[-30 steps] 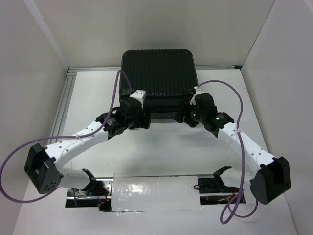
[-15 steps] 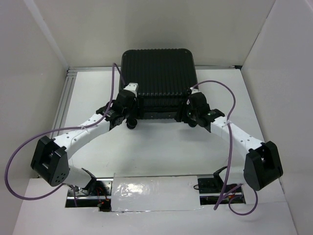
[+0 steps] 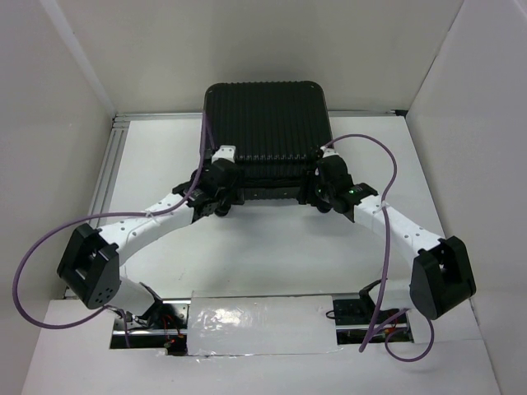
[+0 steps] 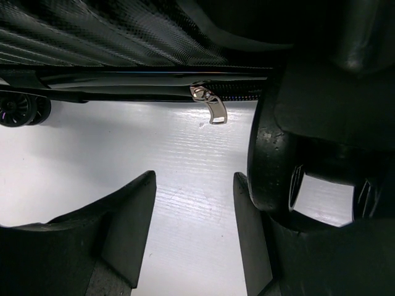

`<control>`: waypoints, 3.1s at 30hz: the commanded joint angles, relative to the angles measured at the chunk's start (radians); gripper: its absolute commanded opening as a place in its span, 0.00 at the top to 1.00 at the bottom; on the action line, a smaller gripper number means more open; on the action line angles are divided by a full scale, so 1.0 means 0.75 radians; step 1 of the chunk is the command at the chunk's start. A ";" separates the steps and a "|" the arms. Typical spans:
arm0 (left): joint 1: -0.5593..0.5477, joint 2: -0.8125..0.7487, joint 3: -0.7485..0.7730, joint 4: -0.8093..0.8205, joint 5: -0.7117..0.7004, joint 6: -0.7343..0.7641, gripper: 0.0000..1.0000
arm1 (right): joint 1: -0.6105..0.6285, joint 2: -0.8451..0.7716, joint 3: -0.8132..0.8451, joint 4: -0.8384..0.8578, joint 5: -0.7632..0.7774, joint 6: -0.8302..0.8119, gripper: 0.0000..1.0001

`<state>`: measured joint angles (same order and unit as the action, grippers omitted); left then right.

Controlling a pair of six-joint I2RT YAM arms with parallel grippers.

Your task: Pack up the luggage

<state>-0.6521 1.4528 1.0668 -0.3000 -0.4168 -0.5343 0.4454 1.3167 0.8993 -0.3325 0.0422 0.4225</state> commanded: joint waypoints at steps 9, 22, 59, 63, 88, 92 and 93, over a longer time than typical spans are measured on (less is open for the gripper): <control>-0.028 0.147 0.036 -0.124 -0.312 -0.163 0.21 | -0.007 0.040 0.071 0.106 0.067 -0.044 0.40; -0.041 0.186 0.103 0.001 -0.367 -0.118 0.30 | -0.019 0.016 0.059 0.106 0.081 -0.056 0.40; -0.094 0.029 -0.170 0.326 -0.124 -0.161 0.84 | -0.109 0.016 0.034 0.104 0.058 -0.081 0.46; -0.065 -0.066 -0.281 0.418 -0.044 -0.187 0.90 | -0.109 0.016 0.034 0.104 0.046 -0.081 0.46; 0.054 -0.548 -0.627 0.456 0.443 0.027 0.35 | -0.109 -0.054 -0.074 0.241 -0.036 -0.199 0.38; 0.010 -0.573 -0.627 0.386 0.371 0.015 0.35 | -0.109 -0.054 -0.119 0.357 -0.013 -0.214 0.38; 0.010 -0.573 -0.649 0.386 0.386 0.015 0.34 | -0.109 -0.054 -0.154 0.388 -0.029 -0.214 0.38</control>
<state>-0.6388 1.0496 0.5995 0.0166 -0.1322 -0.5488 0.3702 1.3117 0.8219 -0.1822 0.0292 0.2920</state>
